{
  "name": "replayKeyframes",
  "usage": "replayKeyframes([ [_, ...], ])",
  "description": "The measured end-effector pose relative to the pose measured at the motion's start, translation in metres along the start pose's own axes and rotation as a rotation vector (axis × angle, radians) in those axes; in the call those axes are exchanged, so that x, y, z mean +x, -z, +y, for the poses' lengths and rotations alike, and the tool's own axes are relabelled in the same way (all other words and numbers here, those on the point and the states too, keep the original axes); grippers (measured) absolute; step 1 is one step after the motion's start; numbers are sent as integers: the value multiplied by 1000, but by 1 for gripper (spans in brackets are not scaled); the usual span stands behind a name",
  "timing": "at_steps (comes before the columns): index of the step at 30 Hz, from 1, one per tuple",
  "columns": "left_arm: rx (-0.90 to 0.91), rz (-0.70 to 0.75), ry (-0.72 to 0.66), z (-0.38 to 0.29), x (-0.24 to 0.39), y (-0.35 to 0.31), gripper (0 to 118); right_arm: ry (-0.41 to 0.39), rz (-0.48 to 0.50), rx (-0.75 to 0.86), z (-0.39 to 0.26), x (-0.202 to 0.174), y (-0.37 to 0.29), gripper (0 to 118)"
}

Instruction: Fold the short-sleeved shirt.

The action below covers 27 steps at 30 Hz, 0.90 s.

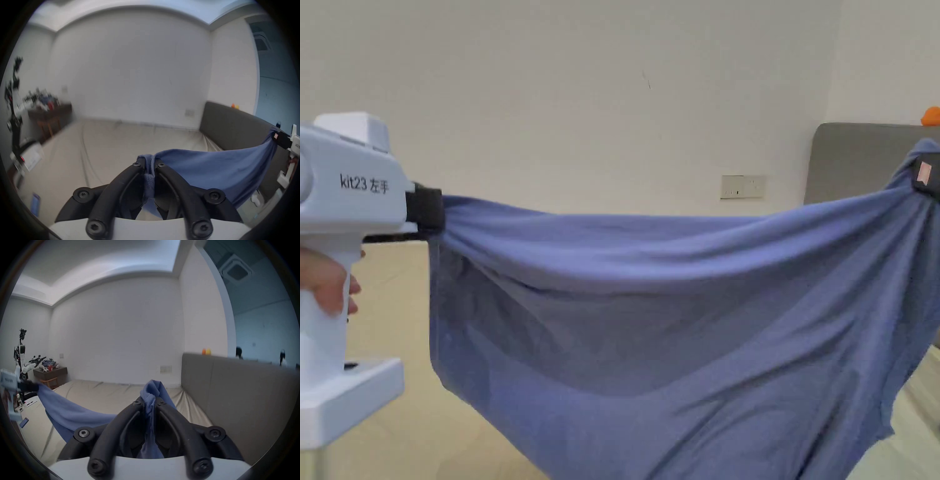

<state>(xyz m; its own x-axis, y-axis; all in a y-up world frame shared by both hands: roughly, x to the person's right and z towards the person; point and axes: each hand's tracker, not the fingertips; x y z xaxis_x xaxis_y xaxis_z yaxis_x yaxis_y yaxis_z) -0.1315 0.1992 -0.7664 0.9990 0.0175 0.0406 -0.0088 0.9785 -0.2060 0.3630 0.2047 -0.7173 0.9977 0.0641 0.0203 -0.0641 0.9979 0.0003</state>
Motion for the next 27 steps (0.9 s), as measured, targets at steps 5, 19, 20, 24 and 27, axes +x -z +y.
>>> replayKeyframes([
  [5, 94, 25, -16, 47, 3, -24, 7, 25, -29, 163, 52, -12, -27, 9],
  [19, 71, 33, -34, 80, 4, -27, 6, -38, -26, 186, 93, -19, -11, 9],
  [20, 50, 30, -35, 82, 5, -20, 6, -38, -27, 176, 92, -21, -4, 9],
  [24, -3, 131, 89, 83, 17, 16, 6, -91, -39, 167, 93, -36, 33, 9],
  [27, -37, 80, 44, 101, -5, 82, 6, -123, -47, 180, 96, -48, 67, 9],
])
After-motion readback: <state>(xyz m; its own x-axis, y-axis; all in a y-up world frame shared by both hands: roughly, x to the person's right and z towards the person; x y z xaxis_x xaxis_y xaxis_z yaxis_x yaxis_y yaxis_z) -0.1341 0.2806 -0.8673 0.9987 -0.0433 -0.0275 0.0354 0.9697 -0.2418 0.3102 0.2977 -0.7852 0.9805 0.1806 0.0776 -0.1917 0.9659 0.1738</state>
